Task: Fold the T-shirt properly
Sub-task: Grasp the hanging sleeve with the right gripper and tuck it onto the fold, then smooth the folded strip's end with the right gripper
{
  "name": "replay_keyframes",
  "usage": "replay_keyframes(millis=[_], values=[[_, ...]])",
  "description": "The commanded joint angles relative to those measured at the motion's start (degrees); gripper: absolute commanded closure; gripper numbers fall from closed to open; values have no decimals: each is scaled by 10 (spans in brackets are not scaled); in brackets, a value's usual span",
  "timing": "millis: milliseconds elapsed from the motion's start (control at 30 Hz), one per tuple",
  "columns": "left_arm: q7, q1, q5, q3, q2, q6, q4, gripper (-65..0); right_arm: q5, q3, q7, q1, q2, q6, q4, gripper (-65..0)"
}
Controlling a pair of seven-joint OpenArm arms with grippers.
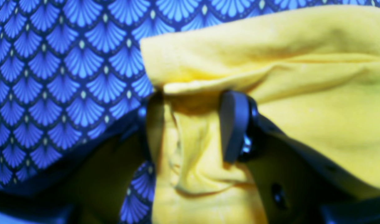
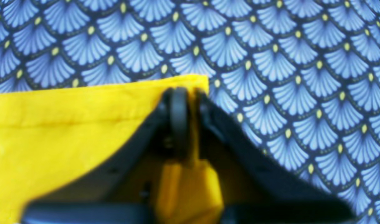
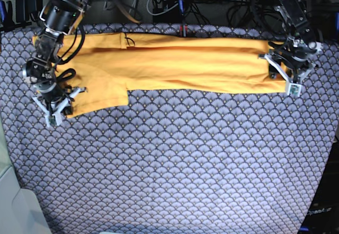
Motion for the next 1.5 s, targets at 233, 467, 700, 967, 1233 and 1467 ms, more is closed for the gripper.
replay_keyframes(millis=[233, 467, 700, 967, 1233, 1467], values=[[-8, -3, -5, 0, -6, 1, 10, -285, -17, 2, -13, -41, 15, -5, 131, 0], [-8, -3, -5, 0, -8, 1, 8, -285, -9, 0, -13, -90, 3, -5, 211, 0], [-8, -2, -4, 0, -9, 1, 7, -285, 43, -44, -12, -196, 0, -5, 328, 0], [-8, -2, 21, 0, -6, 1, 7, -285, 96, -80, 7, -314, 12, -5, 401, 0], [-8, -7, 44, 0, -5, 1, 7, -285, 96, -67, 129, -408, 11, -5, 399, 0], [-8, -7, 43, 0, -4, 1, 7, -284, 96, -25, 179, -440, 5, -5, 396, 0]])
